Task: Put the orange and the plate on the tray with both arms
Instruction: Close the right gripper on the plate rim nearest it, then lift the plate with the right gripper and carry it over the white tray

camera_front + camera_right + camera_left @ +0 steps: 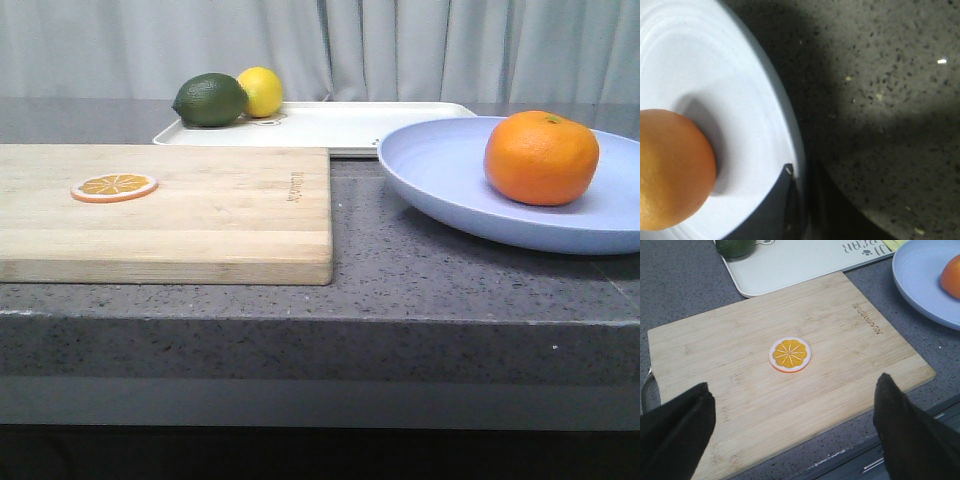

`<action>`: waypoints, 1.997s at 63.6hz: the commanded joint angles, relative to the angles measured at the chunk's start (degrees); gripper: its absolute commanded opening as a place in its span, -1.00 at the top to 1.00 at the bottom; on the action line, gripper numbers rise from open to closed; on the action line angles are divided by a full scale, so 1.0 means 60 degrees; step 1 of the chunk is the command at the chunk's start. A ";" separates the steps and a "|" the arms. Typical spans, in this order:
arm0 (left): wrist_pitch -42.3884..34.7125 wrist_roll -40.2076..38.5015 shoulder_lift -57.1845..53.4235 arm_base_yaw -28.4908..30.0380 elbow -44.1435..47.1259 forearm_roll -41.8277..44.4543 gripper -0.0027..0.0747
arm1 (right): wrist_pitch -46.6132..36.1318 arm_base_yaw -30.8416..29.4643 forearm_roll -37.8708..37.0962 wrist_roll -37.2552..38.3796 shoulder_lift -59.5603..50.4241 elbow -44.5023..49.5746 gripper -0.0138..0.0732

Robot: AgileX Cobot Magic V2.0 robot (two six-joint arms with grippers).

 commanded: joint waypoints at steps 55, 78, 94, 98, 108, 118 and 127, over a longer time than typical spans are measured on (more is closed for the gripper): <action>-0.0769 -0.0089 -0.0024 0.0013 -0.0251 -0.0089 -0.67 | -0.0930 0.2721 -0.0386 0.4719 0.1479 -0.4622 0.83; -0.0769 -0.0089 -0.0024 0.0013 -0.0251 -0.0089 -0.67 | 0.0128 0.3952 -0.2971 0.7375 0.4540 -0.9541 0.83; -0.0786 -0.0089 -0.0024 0.0013 -0.0251 -0.0089 -0.67 | 0.1040 0.4183 -0.3524 0.7927 0.6316 -1.2547 0.83; -0.0786 -0.0089 -0.0024 0.0013 -0.0251 -0.0089 -0.67 | 0.1177 0.4195 -0.3524 0.7937 0.6557 -1.2920 0.83; -0.0786 -0.0089 -0.0024 0.0013 -0.0251 -0.0089 -0.67 | 0.1257 0.4195 -0.3548 0.7947 0.6820 -1.3236 0.83; -0.0786 -0.0089 -0.0024 0.0013 -0.0251 -0.0089 -0.67 | 0.1166 0.4195 -0.3558 0.7947 0.6909 -1.3236 0.83; -0.0786 -0.0089 -0.0024 0.0013 -0.0251 -0.0089 -0.67 | 0.1188 0.4195 -0.3558 0.7947 0.6932 -1.3236 0.83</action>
